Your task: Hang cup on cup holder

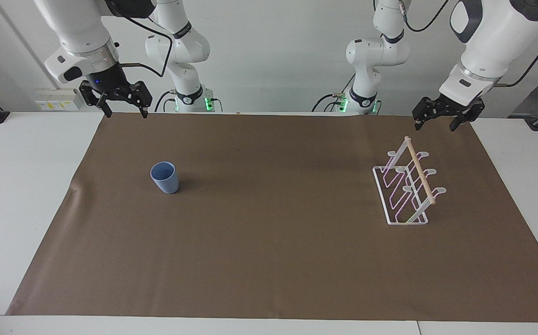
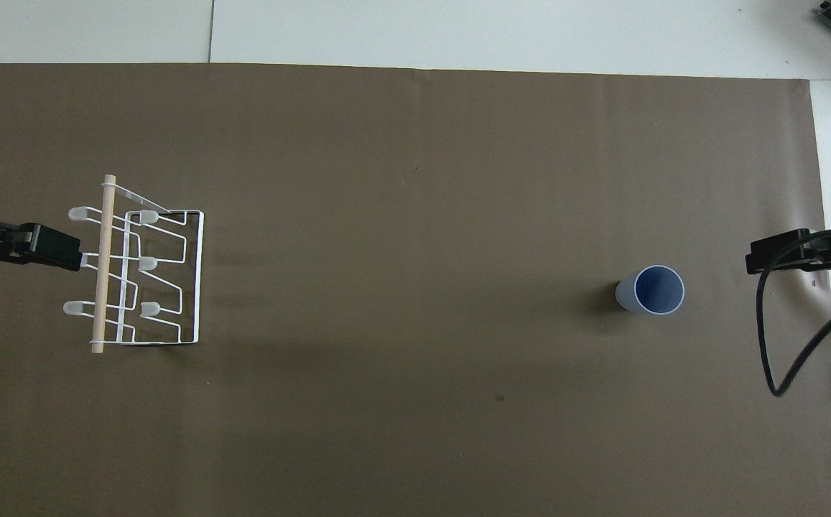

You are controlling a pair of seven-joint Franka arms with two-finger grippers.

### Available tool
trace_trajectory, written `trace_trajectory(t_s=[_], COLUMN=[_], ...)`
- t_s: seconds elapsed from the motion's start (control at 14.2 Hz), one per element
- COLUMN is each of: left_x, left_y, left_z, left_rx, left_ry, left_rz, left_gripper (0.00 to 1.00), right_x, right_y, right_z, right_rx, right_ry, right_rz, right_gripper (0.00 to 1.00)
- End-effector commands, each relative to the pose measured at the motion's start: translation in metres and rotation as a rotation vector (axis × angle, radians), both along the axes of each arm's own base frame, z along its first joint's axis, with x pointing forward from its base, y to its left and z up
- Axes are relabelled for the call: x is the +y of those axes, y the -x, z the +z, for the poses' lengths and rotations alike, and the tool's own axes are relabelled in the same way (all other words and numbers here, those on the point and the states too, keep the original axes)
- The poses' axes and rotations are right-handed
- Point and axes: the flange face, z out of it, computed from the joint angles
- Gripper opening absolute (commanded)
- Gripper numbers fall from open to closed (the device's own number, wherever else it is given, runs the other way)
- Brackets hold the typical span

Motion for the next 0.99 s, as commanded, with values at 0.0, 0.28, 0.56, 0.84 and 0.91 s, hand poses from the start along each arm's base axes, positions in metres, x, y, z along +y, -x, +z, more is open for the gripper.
trace_trajectory(t_s=[0.0,0.28,0.56,0.84,0.91], left_x=[0.004,0.004,0.004,0.004,0.004], left_y=[0.002,0.003,0.003,0.004,0.004], left_z=[0.01,0.012,0.011,0.012,0.012], left_rx=[-0.037,-0.042,-0.039,-0.042,-0.042], left_ry=[0.014,0.013,0.012,0.012,0.012], left_rz=[0.007,0.007,0.005,0.007,0.007], left_gripper=[1.0,1.0,1.0,1.0,1.0], right_x=[-0.005,-0.009,-0.009,-0.036,-0.043], right_y=[0.013,0.013,0.008,-0.008,-0.012], right_z=[-0.031,-0.092,-0.16,-0.215,-0.227], right_rx=[-0.057,-0.069,-0.088,-0.06,-0.059], right_ry=[0.003,-0.006,-0.003,-0.076,-0.078], right_rz=[0.017,0.115,0.195,0.256,0.273], right_gripper=[1.0,1.0,1.0,1.0,1.0])
